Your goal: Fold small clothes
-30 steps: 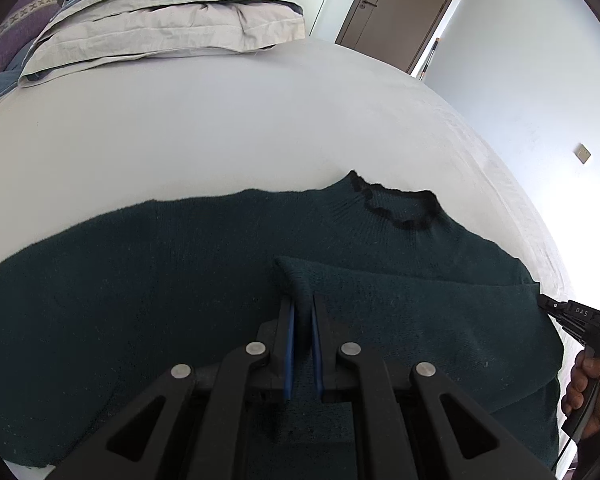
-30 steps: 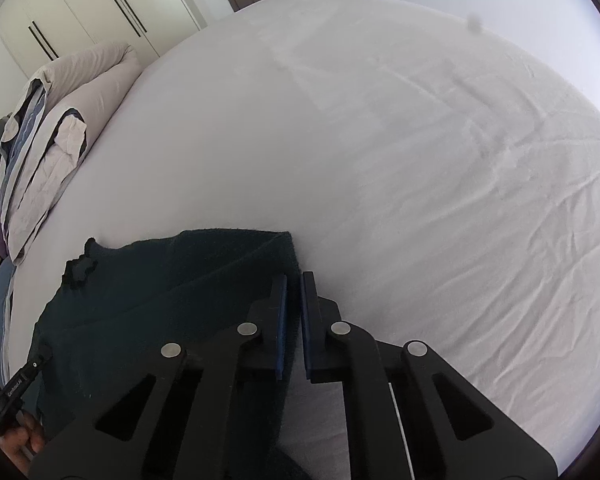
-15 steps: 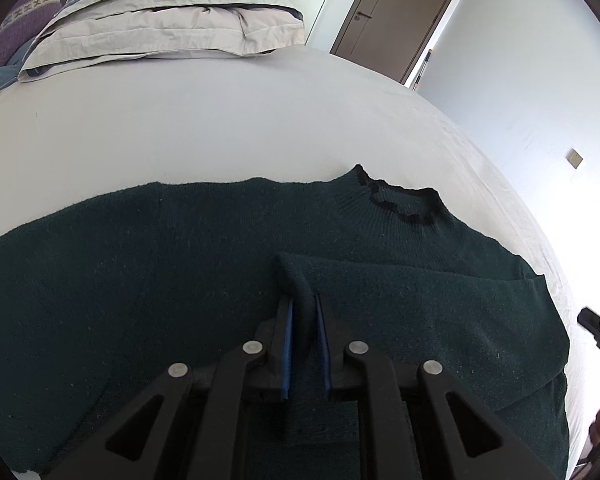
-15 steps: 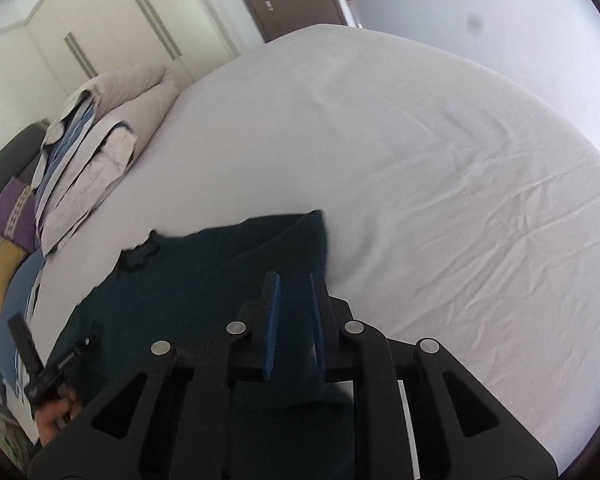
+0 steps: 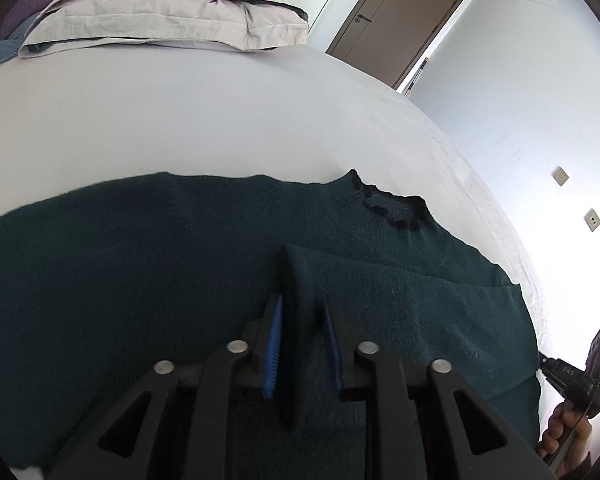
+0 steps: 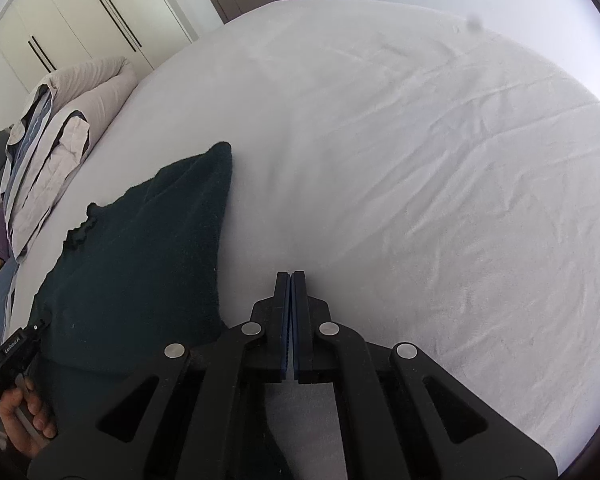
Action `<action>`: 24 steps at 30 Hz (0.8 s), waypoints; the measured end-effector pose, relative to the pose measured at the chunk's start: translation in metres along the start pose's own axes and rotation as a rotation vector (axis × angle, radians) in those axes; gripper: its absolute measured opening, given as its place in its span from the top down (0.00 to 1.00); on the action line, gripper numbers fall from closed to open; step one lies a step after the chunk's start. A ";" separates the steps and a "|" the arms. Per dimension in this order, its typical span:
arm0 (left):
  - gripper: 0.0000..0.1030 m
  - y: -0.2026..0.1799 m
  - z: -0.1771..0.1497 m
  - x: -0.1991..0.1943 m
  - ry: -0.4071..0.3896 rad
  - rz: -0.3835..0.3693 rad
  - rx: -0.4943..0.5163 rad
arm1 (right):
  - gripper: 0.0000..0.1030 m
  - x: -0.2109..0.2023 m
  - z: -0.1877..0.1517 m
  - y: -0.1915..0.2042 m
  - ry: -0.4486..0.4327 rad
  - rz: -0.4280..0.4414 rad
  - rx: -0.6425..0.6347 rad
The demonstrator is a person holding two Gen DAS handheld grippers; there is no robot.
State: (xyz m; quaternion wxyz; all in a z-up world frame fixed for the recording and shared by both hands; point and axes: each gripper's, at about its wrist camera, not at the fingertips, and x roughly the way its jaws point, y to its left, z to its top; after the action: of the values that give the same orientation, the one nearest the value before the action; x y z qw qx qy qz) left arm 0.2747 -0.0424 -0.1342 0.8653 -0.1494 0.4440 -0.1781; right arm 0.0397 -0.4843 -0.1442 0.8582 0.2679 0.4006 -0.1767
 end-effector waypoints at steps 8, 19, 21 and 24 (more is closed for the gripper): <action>0.34 0.076 -0.028 -0.130 -0.130 0.009 -0.216 | 0.19 -0.132 -0.028 0.059 -0.364 0.025 -0.086; 0.34 0.274 -0.119 -0.281 -0.366 0.076 -0.802 | 0.01 -0.182 -0.119 0.193 -0.296 0.299 -0.271; 0.34 0.297 -0.125 -0.290 -0.391 0.074 -0.881 | 0.01 -0.187 -0.137 0.211 -0.283 0.329 -0.288; 0.35 0.334 -0.133 -0.289 -0.412 0.043 -1.003 | 0.01 -0.192 -0.155 0.227 -0.227 0.368 -0.279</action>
State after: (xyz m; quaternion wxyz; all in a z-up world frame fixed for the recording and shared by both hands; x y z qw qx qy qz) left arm 0.0671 0.3693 -0.1408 0.7605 -0.5668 0.2986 0.1063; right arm -0.0526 -0.1941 -0.0049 0.9441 0.1937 0.2665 0.0106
